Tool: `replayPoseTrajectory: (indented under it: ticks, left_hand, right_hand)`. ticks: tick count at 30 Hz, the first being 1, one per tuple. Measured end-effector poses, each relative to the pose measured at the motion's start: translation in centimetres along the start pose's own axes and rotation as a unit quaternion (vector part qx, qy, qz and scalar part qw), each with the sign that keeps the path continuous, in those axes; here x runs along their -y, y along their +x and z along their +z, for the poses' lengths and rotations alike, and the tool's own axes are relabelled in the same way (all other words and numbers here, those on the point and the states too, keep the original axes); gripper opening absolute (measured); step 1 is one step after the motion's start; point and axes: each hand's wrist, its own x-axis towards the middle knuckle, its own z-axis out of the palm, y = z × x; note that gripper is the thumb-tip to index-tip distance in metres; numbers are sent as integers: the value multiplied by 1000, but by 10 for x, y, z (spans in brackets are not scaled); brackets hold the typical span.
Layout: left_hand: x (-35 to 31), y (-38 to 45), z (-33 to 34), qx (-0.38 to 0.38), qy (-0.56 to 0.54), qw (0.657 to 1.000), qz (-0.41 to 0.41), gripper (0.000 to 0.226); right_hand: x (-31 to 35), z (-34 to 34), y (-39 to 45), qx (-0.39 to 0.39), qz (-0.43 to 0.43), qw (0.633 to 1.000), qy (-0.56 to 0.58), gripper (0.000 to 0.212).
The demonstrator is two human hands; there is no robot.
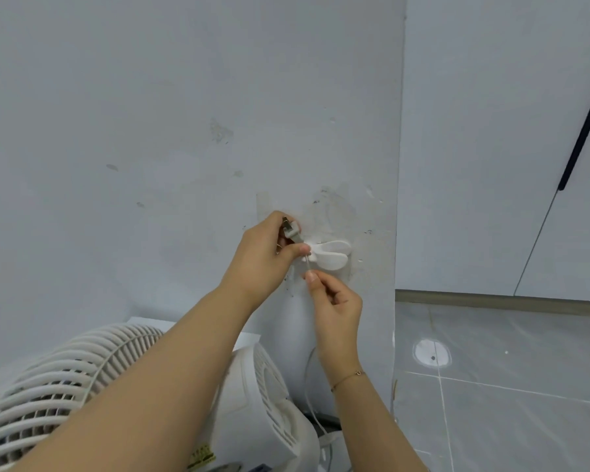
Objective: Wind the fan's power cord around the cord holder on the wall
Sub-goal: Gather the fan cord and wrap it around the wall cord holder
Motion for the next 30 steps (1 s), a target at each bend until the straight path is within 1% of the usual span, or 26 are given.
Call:
replayPoseTrajectory:
  ticks: [7,11,14,16,18,21,22,24,27,30]
  left_hand:
    - [-3,4,0,-19,59,998,10,23]
    - [-5,4,-1,-26,85,996,28,23]
    - [-4,4,-2,-32,86,995,30,25]
    - [-3,5,-2,-38,71,997,17,27]
    - [-2,6,0,-43,37,998,-4,28]
    - [3,6,0,-22,-50,998,-33,29]
    - [5,6,-1,-10,-73,997,-38,29]
    - [8,6,-2,6,-93,995,-43,27]
    - [8,4,-3,12,-98,994,-53,29]
    - [6,-2,-10,0,-146,985,-87,38]
  right_hand:
    - [-2,6,5,-34,-20,999,-36,14]
    - [-4,12,3,-65,-43,996,-53,19]
    - [-5,22,0,-99,-25,994,-35,24]
    - [-6,25,-2,-110,-12,994,-13,25]
    - [-8,22,-2,-100,-21,994,-25,25]
    - [-11,10,0,-61,-52,990,-120,25]
    - [-11,6,2,-47,-51,988,-135,25]
    - [-10,0,3,-20,-33,990,-132,25]
    - [-6,-5,5,11,-10,992,-125,23]
    - [-6,-13,0,10,-18,988,-154,27]
